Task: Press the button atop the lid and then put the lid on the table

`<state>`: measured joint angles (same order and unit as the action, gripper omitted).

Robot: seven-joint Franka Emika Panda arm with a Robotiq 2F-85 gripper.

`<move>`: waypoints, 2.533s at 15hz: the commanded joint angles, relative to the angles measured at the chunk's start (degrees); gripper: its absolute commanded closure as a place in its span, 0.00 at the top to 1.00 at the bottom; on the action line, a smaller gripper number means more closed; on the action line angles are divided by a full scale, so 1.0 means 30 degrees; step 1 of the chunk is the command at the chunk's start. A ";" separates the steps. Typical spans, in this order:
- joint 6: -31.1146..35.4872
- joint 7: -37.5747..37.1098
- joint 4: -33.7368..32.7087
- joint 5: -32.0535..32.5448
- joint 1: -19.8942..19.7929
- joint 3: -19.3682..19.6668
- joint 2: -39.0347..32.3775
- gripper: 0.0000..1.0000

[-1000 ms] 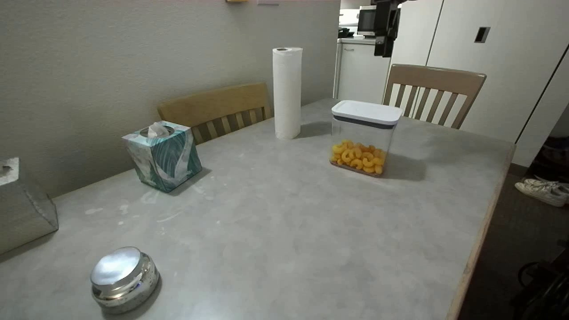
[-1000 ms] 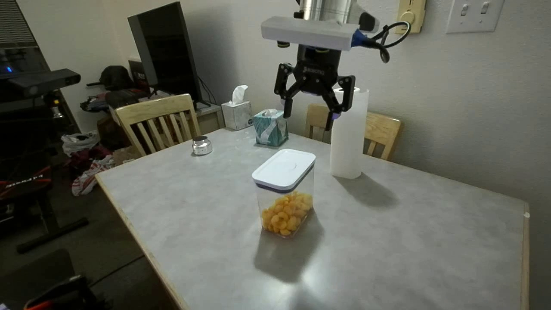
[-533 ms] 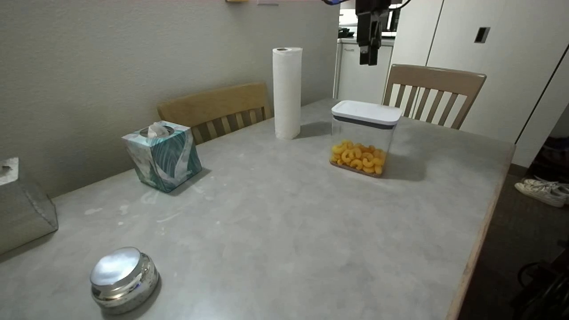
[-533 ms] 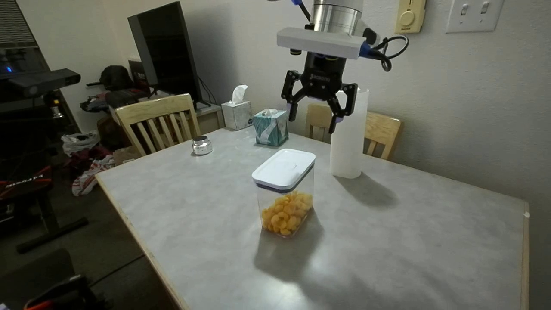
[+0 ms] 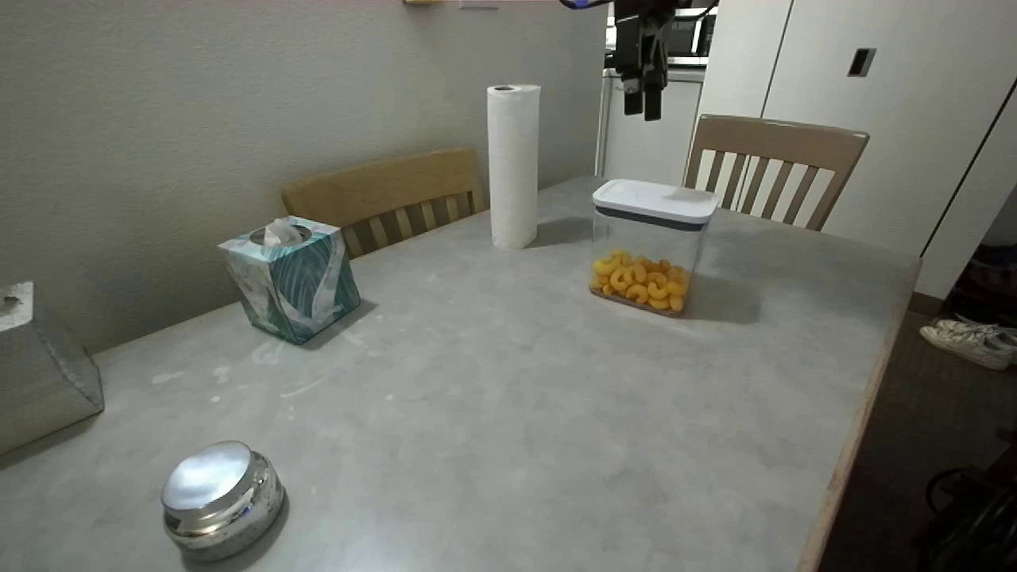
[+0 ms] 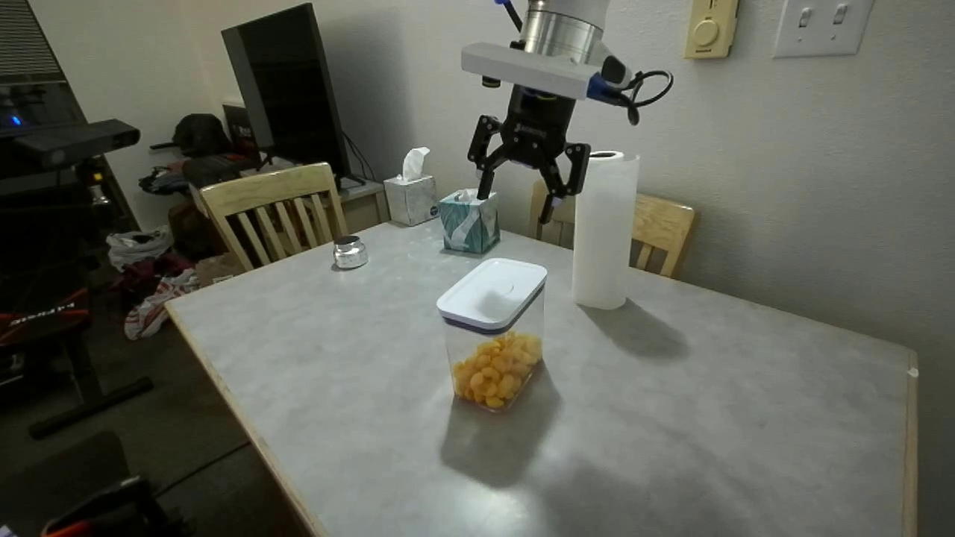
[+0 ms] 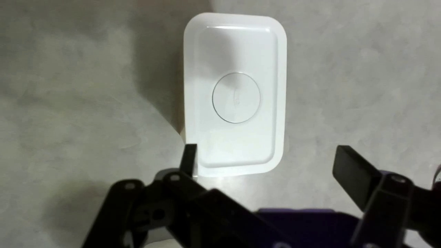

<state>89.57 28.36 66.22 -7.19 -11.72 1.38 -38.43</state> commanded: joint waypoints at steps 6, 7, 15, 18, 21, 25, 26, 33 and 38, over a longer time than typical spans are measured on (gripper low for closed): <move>0.0049 -0.0717 0.0377 -0.0202 -0.0218 -0.0437 0.0092 1.00; 0.0076 -0.0800 0.0466 -0.0217 -0.0206 -0.0464 0.0104 0.90; 0.0401 -0.1587 0.1252 -0.0122 -0.0192 -0.0387 0.0394 0.24; 0.0459 -0.1943 0.1647 -0.0148 -0.0084 -0.0390 0.0513 0.04; 0.0768 -0.2255 0.2336 -0.0255 -0.0056 -0.0407 0.0760 0.00; 0.1360 -0.2801 0.3555 -0.0415 0.0006 -0.0406 0.1286 0.00; 0.1572 -0.2939 0.3880 -0.0454 0.0012 -0.0382 0.1401 0.00; 0.3532 -0.3438 0.6209 -0.0274 -0.0049 -0.0062 0.2256 0.00; 0.4164 -0.3210 0.7223 -0.0366 -0.0128 0.0002 0.2537 0.00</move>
<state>99.36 18.50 83.35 -7.75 -11.72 1.33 -33.42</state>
